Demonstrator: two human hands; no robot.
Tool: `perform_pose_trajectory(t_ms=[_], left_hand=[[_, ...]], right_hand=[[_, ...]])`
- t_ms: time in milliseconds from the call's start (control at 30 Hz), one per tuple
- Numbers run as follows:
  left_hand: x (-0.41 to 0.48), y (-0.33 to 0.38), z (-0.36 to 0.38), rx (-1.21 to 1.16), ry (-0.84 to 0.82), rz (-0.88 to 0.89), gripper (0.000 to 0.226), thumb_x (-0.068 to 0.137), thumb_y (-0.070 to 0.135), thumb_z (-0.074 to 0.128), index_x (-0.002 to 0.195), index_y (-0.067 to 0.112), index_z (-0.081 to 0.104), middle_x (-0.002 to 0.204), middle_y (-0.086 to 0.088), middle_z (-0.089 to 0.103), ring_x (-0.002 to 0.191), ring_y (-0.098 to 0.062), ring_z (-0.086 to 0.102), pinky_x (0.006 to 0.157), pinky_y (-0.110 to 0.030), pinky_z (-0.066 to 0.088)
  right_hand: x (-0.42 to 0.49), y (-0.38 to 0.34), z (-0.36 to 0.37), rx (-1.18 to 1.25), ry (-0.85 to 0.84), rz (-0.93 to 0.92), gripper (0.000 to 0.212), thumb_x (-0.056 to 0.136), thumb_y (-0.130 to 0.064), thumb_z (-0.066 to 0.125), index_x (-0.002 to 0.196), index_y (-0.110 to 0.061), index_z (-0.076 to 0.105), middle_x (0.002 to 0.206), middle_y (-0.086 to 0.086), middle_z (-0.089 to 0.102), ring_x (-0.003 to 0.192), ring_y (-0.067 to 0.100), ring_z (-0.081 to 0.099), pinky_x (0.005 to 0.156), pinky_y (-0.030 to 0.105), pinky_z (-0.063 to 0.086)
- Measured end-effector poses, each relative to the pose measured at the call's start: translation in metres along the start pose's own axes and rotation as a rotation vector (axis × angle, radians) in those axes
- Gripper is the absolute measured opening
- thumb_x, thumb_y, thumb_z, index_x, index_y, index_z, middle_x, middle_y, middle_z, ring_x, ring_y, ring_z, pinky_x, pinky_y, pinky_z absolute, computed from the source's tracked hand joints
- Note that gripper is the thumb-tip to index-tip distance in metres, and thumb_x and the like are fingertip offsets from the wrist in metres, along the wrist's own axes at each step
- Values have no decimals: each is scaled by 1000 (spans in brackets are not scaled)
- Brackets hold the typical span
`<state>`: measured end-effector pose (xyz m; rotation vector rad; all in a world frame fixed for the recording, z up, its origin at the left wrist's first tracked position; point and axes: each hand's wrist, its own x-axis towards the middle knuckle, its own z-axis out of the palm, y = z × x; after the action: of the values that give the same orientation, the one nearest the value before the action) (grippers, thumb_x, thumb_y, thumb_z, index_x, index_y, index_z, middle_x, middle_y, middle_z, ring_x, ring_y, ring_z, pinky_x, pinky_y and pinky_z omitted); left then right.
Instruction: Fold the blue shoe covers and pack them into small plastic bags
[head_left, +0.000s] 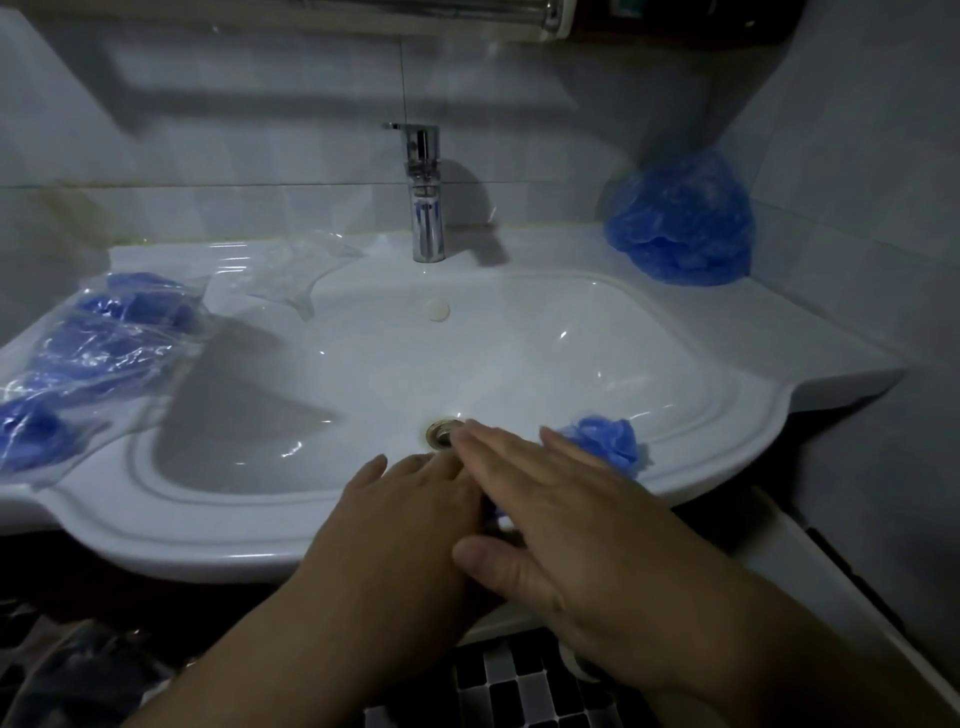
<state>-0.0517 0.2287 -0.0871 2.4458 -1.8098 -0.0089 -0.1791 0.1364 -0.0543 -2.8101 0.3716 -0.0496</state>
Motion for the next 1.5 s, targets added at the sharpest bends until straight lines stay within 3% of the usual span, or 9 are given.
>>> perform_pose_trajectory(t_ms=[200,333,533,667,800,1000,1200,1333,1500], left_hand=[[-2,-3,-6,59,-32,-44,72,82,75,34,140,35,22,140,17,41,126,-7,42,115,-37,22],[-4,-5,-5,58,5,-68,61,86,72,38,134,36,26,131,16,46,116,-7,45,113,-36,26],[-5,-1,-23,-181,85,-124,90,76,75,51,147,39,8,147,20,31,124,-2,40,107,-24,30],[-8,0,-33,-220,286,69,68,70,61,72,127,49,37,133,26,40,104,-1,52,79,-12,41],[-6,1,-36,-161,287,128,28,60,47,72,86,39,67,103,17,64,79,-9,64,63,-15,41],[-4,-5,-35,-231,278,79,11,69,39,73,79,37,77,83,21,56,71,1,50,62,-10,33],[-8,-10,-40,-361,190,-79,17,86,46,59,86,34,71,72,7,65,70,-4,58,62,-19,44],[-3,-9,-39,-371,187,-180,16,90,41,58,82,31,68,66,9,63,64,-3,58,53,-13,39],[2,-7,-31,-297,234,-289,13,88,46,60,90,38,50,73,9,60,69,-4,56,58,-23,39]], right_hand=[[-7,18,-1,-202,35,116,105,63,-80,-20,152,-36,14,158,-18,20,145,3,16,120,27,4],[-12,22,-18,-169,-54,194,71,87,-72,24,150,-40,12,153,-22,22,138,2,21,118,24,16],[-16,33,-16,-129,0,164,79,90,-61,48,151,-43,2,156,-26,12,142,-4,14,118,20,13],[-18,45,-9,27,126,127,92,82,-51,68,144,-59,1,146,-32,32,132,-11,30,113,16,26],[-20,58,-8,54,281,50,78,74,-41,78,138,-54,35,139,-31,45,125,-11,43,108,18,35],[-19,66,-16,115,379,-12,8,77,-36,69,84,-37,71,111,-25,56,107,0,54,87,15,43],[-13,69,-20,247,318,49,10,86,-33,63,78,-36,68,87,-16,63,91,7,59,79,24,44],[-5,65,-22,355,333,163,14,88,-25,63,86,-34,73,84,-22,69,86,-3,62,74,12,45],[7,59,-14,246,373,296,15,90,-28,59,91,-30,74,90,-15,69,85,2,62,82,28,51]])
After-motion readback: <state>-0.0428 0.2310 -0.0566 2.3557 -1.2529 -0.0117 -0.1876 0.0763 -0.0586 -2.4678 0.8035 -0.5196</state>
